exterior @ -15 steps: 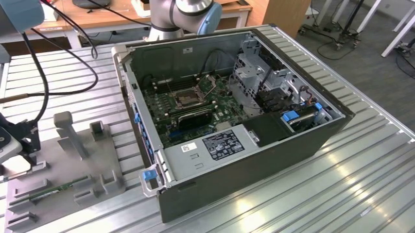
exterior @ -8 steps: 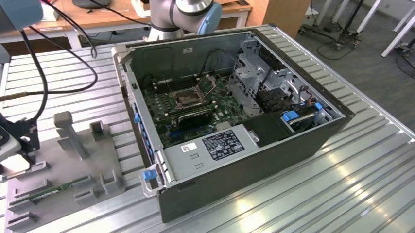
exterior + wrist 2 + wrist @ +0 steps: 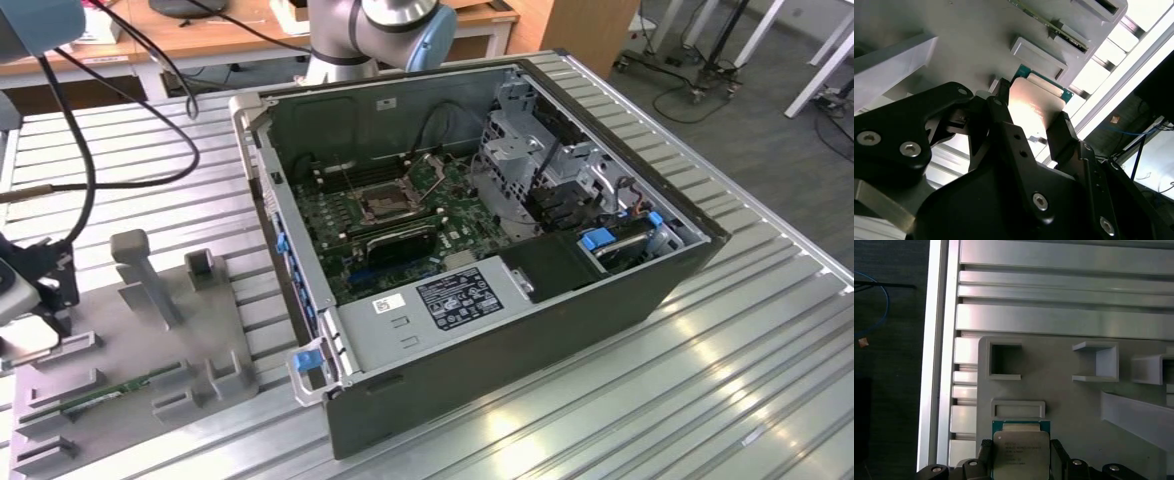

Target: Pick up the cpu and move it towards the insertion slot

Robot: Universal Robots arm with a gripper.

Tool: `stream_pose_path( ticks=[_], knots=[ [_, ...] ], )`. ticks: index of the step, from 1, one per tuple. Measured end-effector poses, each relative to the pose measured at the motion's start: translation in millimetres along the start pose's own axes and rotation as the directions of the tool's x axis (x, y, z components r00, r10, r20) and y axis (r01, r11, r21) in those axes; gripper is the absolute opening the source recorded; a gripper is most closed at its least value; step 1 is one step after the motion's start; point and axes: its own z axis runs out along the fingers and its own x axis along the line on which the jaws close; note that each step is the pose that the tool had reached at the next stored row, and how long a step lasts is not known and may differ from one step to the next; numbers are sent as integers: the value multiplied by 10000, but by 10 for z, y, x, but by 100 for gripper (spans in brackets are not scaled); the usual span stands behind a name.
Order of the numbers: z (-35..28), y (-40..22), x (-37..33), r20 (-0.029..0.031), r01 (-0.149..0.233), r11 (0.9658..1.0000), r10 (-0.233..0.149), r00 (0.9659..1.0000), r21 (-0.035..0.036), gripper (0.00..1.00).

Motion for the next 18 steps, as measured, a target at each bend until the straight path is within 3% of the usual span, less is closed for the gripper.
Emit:
stream_pose_path(
  ticks=[18],
  knots=[
    [-120,3,0,-1,0,10000,0,10000,1,55]
  ],
)
